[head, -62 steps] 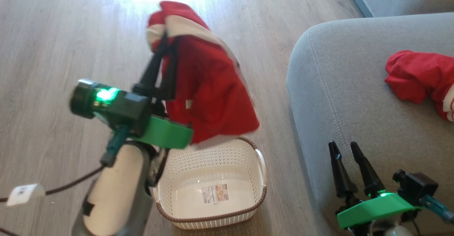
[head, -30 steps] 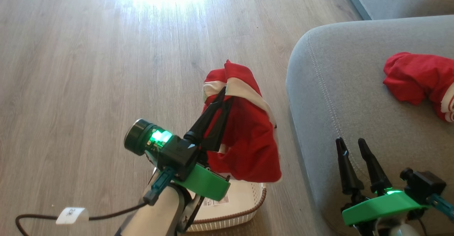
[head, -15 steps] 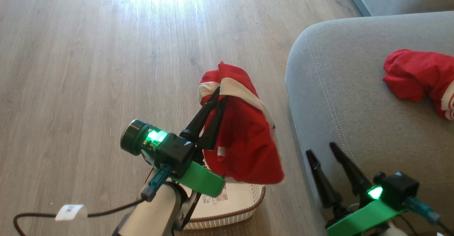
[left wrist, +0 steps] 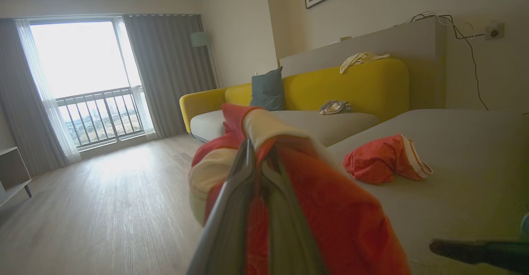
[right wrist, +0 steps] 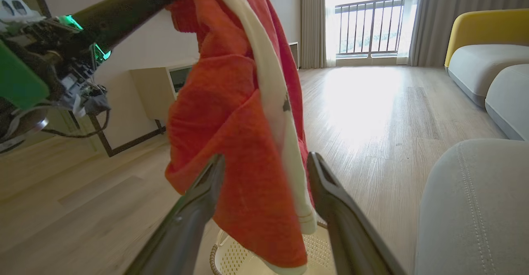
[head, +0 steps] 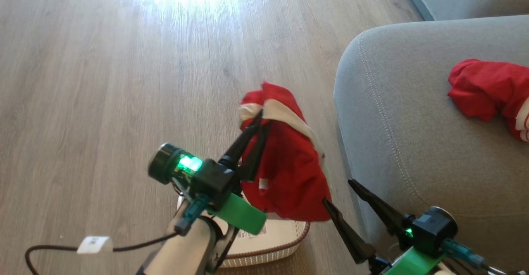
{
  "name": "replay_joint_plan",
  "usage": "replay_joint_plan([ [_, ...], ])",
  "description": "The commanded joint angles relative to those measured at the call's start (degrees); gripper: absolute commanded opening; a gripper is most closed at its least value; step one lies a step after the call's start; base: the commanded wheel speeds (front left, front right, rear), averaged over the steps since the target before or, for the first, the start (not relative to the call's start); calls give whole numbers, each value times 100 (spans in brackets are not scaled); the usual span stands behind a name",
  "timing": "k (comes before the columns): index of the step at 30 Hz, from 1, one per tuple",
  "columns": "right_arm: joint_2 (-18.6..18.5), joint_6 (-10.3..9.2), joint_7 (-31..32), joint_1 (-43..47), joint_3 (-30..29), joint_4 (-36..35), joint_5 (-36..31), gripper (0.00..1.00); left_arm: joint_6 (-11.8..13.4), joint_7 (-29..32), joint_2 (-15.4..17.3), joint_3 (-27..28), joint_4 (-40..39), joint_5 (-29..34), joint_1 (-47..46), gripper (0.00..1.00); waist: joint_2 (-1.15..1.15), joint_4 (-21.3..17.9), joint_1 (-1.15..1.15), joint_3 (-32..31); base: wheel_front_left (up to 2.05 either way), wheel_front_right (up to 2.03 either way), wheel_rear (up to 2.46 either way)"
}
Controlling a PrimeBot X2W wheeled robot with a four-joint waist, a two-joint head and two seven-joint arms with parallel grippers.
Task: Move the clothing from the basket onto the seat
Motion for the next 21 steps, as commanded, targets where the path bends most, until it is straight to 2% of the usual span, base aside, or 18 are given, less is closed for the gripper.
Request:
replay_joint_plan([
  [1, -103, 41, -54, -222, 94, -182, -40, 100, -4, -28, -9, 167, -168, 57, -253, 0, 0, 7, 0, 1, 0, 0, 0],
  [14, -98, 41, -54, -508, 401, 94, -99, 100, -96, -28, -9, -399, -147, 64, -213, 0, 0, 97, 0, 0, 0, 0, 0],
  [21, 27, 41, -54, -695, 380, 432, -148, 100, -128, -28, -9, -768, -165, 49, -205, 0, 0, 146, 0, 20, 0, 0, 0],
])
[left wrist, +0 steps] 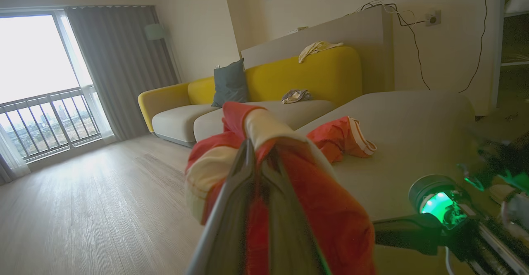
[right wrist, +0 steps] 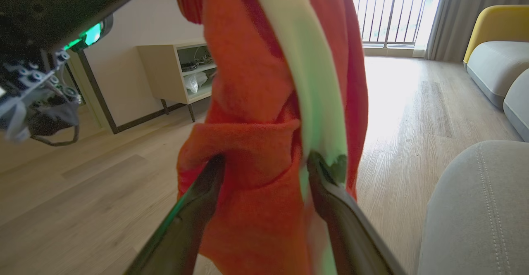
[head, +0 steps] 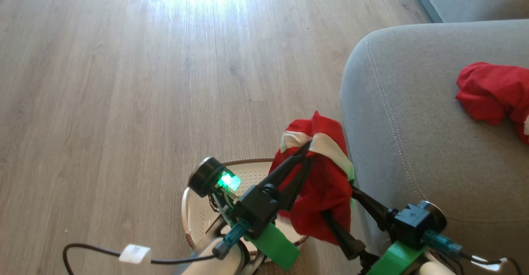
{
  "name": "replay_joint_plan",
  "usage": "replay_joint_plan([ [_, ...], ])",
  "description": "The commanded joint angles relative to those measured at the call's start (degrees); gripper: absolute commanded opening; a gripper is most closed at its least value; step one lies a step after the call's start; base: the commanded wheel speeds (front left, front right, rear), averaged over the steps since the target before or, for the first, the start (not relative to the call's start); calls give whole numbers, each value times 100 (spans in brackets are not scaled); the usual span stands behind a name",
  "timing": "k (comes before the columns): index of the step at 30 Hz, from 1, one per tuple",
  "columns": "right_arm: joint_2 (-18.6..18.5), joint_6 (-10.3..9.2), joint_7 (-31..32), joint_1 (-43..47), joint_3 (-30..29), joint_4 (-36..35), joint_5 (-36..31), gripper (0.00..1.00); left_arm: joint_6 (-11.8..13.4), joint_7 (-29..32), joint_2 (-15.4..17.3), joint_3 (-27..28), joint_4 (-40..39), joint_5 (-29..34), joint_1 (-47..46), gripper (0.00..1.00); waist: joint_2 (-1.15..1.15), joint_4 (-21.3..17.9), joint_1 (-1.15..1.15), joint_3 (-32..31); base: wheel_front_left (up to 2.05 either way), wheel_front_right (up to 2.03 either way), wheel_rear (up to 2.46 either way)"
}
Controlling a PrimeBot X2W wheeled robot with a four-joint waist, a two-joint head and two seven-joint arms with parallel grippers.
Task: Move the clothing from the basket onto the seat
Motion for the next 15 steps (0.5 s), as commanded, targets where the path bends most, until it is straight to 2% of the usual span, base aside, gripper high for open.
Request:
replay_joint_plan([
  [1, 35, 41, -54, -289, 6, -96, -64, 100, 8, -28, -13, 117, -234, -2, -206, 0, 0, 21, 0, 6, 0, 0, 0],
  [15, 435, 41, -54, -423, -149, 267, -294, 100, 35, -28, -13, -306, -221, -127, -184, 0, 0, 169, 0, -39, 0, 0, 0],
])
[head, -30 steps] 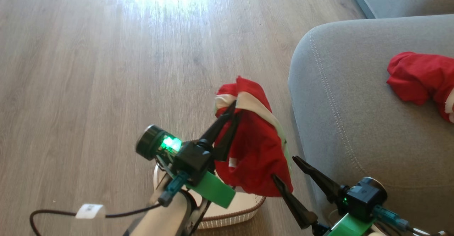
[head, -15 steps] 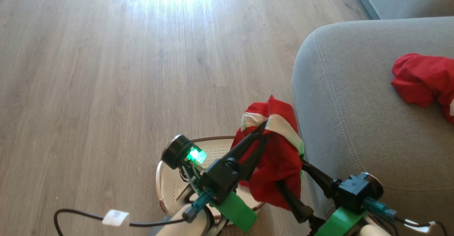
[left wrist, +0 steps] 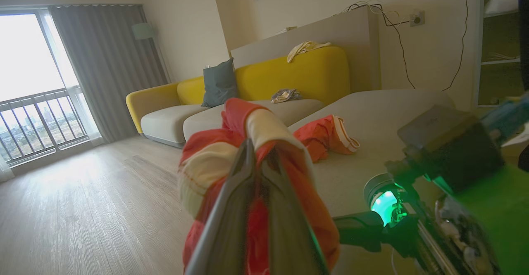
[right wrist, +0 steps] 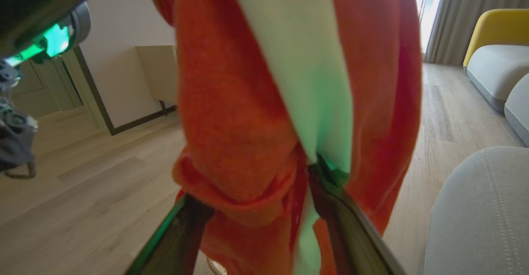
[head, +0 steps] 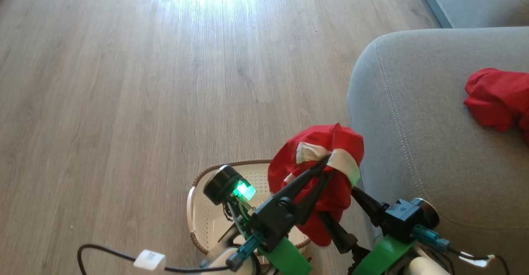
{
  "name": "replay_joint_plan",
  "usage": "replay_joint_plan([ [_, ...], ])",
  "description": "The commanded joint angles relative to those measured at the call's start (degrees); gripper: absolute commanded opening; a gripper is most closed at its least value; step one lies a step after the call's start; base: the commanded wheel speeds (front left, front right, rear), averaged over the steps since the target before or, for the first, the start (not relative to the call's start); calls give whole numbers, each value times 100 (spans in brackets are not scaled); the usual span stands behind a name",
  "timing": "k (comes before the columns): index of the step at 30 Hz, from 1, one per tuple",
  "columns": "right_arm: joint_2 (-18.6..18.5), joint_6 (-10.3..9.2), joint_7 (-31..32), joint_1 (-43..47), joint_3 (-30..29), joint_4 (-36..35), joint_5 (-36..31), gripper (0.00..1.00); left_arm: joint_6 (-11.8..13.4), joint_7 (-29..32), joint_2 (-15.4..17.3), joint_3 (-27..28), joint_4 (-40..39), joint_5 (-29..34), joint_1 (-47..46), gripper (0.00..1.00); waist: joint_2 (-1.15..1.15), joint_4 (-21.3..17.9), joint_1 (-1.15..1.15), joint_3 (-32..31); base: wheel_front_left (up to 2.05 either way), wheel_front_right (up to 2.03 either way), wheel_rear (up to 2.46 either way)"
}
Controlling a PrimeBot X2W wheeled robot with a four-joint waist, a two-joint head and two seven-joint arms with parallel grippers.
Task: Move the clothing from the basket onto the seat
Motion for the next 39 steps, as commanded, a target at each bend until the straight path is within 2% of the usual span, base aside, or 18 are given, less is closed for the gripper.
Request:
replay_joint_plan([
  [1, 39, 41, -54, -258, 7, -146, -8, 100, 8, -28, -20, 131, -172, -64, -182, 0, 0, 14, 0, -7, 0, 0, 0],
  [2, 59, 41, -54, -251, 1, -138, 18, 75, 8, -28, -20, 121, -162, -69, -182, 0, 0, 20, 0, -9, 0, 0, 0],
  [3, 79, 41, -54, -244, -15, -133, 46, 30, 10, -28, -20, 114, -151, -74, -181, 0, 0, 25, 0, -11, 0, 0, 0],
  [4, 101, 41, -54, -234, -38, -128, 79, 0, 12, -28, -20, 110, -141, -79, -182, 0, 0, 29, 0, -13, 0, 0, 0],
  [11, 224, 41, -54, -189, -286, -168, 113, 0, 52, -28, -20, 180, -77, -96, -163, 0, 0, 17, 0, -14, 0, 0, 0],
  [23, 508, 41, -54, 7, -1116, -262, 34, 0, 63, -28, -20, 568, 128, -76, -53, 0, 0, -22, 0, -7, 0, 0, 0],
  [32, 687, 41, -54, 17, -1598, -468, -107, 0, -93, -28, -20, 706, 371, 56, 85, 0, 0, -11, 0, 16, 0, 0, 0],
  [39, 774, 41, -54, 21, -1687, -610, -200, 0, -273, -28, -20, 449, 632, 93, 230, 0, 0, 26, 0, 33, 0, 0, 0],
])
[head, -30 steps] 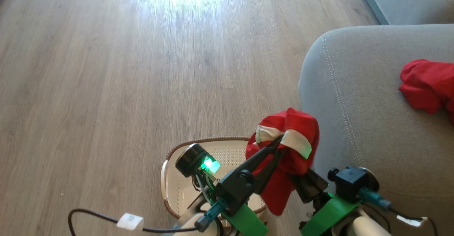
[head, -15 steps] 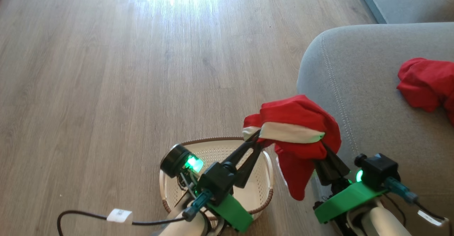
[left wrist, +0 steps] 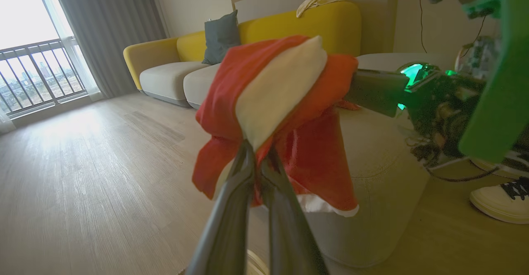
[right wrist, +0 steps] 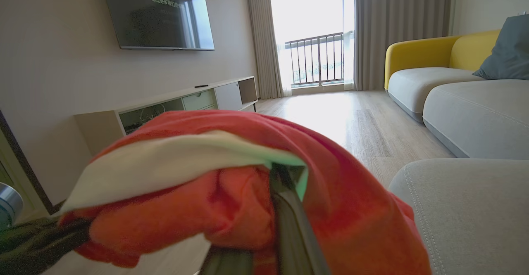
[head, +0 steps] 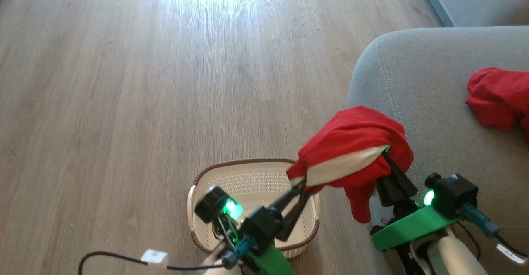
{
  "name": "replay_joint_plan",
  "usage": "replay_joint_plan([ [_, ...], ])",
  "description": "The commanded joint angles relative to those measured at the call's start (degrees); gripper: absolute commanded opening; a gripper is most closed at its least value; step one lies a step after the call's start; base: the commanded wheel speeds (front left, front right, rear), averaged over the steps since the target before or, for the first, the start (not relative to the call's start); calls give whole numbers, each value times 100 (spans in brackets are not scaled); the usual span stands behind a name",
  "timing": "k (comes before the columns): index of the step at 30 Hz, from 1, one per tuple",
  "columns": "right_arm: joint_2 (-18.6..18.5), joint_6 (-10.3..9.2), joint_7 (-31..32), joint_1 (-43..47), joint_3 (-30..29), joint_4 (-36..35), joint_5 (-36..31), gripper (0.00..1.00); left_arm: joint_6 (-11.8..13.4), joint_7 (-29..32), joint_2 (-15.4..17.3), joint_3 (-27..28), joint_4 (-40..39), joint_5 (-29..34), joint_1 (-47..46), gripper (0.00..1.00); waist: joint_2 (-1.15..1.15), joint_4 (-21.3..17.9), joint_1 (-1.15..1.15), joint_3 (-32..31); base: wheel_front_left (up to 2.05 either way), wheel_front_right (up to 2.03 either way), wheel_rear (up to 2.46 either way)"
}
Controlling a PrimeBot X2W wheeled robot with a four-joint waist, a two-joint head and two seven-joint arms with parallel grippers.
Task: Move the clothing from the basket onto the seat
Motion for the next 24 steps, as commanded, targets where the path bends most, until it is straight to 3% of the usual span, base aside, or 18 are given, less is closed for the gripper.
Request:
replay_joint_plan([
  [1, 47, 40, -54, -169, 41, -254, -53, 0, -34, -28, -19, 114, -80, 35, -89, 0, 0, 6, 0, 4, 0, 0, 0],
  [10, 38, 40, -54, -159, 66, -297, -66, 0, -104, -28, -19, -37, 145, 76, 10, 0, 0, -3, 0, 16, 0, 0, 0],
  [11, 32, 40, -54, -160, 64, -294, -65, 0, -104, -28, -19, -38, 161, 56, 14, 22, 0, -3, 0, 16, 0, 0, 0],
  [12, 27, 40, -54, -159, 58, -292, -65, 0, -96, -28, -19, -38, 172, 42, 16, 85, 0, -2, 0, 15, 0, 0, 0],
  [13, 25, 40, -54, -156, 47, -293, -66, 0, -75, -28, -19, -31, 181, 15, 20, 100, 0, -1, 0, 14, 0, 0, 0],
  [24, -10, 40, -54, -45, -216, -303, -116, 0, -18, -28, -19, 11, 354, 0, 79, 100, 0, -45, 0, -81, 0, 0, 0],
])
